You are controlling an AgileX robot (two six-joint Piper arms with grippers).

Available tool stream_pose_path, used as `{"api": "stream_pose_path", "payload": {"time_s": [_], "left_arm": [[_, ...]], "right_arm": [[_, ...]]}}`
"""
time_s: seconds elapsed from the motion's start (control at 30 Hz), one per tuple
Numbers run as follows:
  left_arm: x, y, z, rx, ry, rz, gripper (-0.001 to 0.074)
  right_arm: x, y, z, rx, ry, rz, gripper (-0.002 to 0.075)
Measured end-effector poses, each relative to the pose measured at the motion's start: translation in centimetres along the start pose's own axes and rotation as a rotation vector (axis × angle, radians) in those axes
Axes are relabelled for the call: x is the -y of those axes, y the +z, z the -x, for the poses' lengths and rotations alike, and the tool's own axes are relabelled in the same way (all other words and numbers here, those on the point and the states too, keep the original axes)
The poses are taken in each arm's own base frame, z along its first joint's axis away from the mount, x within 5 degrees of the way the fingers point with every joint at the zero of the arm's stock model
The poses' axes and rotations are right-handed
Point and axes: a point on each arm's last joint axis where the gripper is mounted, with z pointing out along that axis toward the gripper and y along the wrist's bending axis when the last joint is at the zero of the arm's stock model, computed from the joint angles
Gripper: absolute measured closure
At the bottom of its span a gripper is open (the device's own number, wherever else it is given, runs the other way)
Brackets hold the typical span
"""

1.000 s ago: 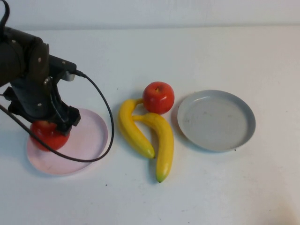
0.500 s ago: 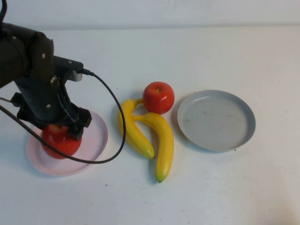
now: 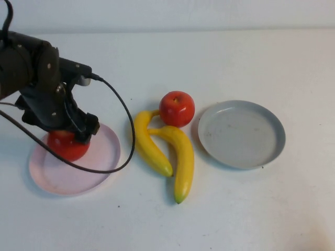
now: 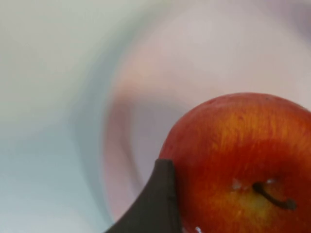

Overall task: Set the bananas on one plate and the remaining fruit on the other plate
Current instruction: Put one type of fruit in the left plate

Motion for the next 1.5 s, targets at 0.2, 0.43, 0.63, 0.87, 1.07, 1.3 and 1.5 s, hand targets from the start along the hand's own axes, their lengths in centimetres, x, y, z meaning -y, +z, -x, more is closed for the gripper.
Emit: {"api": "stream_pose_path", "payload": {"time_s": [0.2, 0.43, 0.63, 0.87, 1.07, 1.3, 1.5], "left_arm": [[1.3, 1.1, 1.3, 0.075, -0.008, 0.047, 0.0066], [0.5, 1.3, 2.3, 0.184, 0.026, 0.022, 0.0066], [0.4, 2.3, 1.9, 0.122, -0.010, -0.009, 0.0066], [0.7, 2.5, -0.1, -0.012, -0.022, -0.030, 0.0066], [0.9, 2.3, -3.1, -0.282, -0.039, -0.038, 0.0066], [0.6, -1.6, -3.8, -0.211, -0.067, -0.046, 0.0065], [0.2, -5.0, -3.2, 0.022, -0.078, -0.038, 0.0065]], "right_arm": [[0.0, 0.0, 0.0, 0.000, 0.007, 0.003, 0.0743], [0.0, 0.0, 0.0, 0.000, 0.007, 0.003, 0.0743], [0.0, 0.0, 0.0, 0.001, 0.009, 0.003, 0.0743], [0.0, 0.0, 0.0, 0.001, 0.009, 0.003, 0.0743], [0.0, 0.0, 0.0, 0.001, 0.009, 0.003, 0.0743], [0.0, 0.0, 0.0, 0.001, 0.009, 0.003, 0.0743], [0.0, 0.0, 0.0, 0.001, 0.009, 0.003, 0.0743]]}}
